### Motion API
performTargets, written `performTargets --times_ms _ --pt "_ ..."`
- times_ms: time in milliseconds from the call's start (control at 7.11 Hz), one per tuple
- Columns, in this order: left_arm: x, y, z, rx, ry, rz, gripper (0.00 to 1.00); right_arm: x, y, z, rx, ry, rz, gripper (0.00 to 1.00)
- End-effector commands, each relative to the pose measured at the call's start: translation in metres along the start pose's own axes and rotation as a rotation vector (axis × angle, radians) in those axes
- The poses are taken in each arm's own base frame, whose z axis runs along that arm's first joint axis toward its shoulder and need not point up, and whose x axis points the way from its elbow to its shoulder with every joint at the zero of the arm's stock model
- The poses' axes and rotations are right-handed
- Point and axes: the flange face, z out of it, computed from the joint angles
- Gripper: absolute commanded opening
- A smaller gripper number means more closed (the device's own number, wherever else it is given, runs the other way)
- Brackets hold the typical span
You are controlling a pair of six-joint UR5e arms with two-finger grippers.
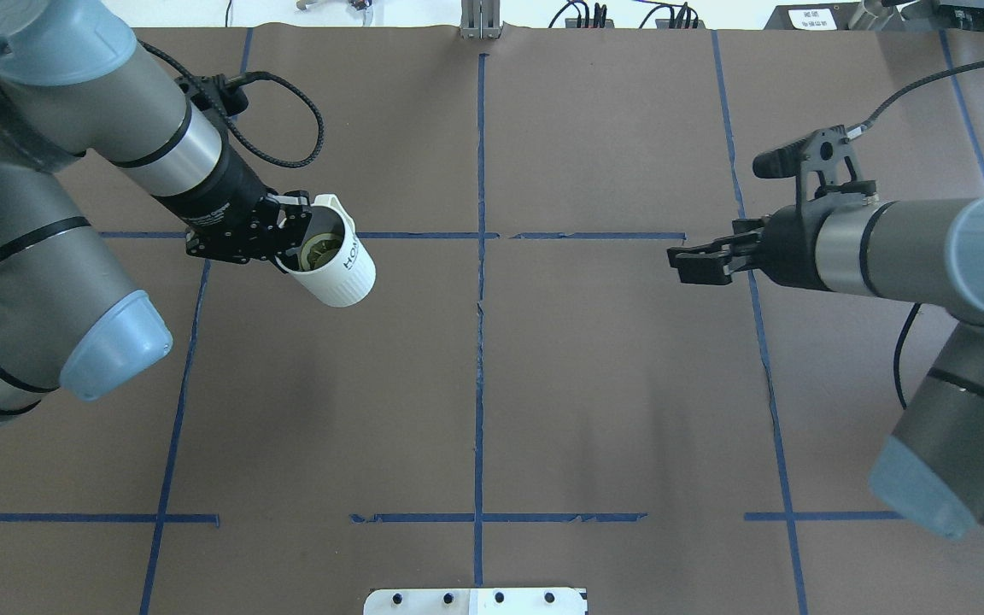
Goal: Left arm hands cup to right arm to dump lemon
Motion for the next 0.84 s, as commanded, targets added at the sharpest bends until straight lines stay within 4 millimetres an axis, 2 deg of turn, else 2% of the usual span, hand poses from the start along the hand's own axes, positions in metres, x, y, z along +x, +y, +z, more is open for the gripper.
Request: performTargets --times_ms 0,141,281,422,562,703 --pt "0.039 -0.003 0.003 -0.009 0.004 -0.045 0.00 -0.099 0.021 0.012 0.170 0.007 -0.027 1.00" --pt "0.058 -0.011 0.009 -0.012 -0.005 -0.097 0.00 -0.129 0.028 0.004 0.245 0.010 -0.027 1.00" --pt "0.087 -0.021 0.016 -0.012 -0.016 -0.172 0.00 -0.144 0.029 -0.003 0.266 -0.009 -0.022 1.00" --pt "0.094 -0.019 0.011 -0.015 -0.006 -0.192 0.00 -0.175 0.032 -0.007 0.318 -0.016 -0.013 1.00" --pt "0.103 -0.001 0.002 -0.033 0.020 -0.244 0.00 -0.201 0.059 -0.009 0.373 0.026 -0.024 1.00" --pt "0.123 0.024 0.004 -0.059 0.034 -0.267 0.00 -0.205 0.068 -0.008 0.393 0.051 -0.033 1.00"
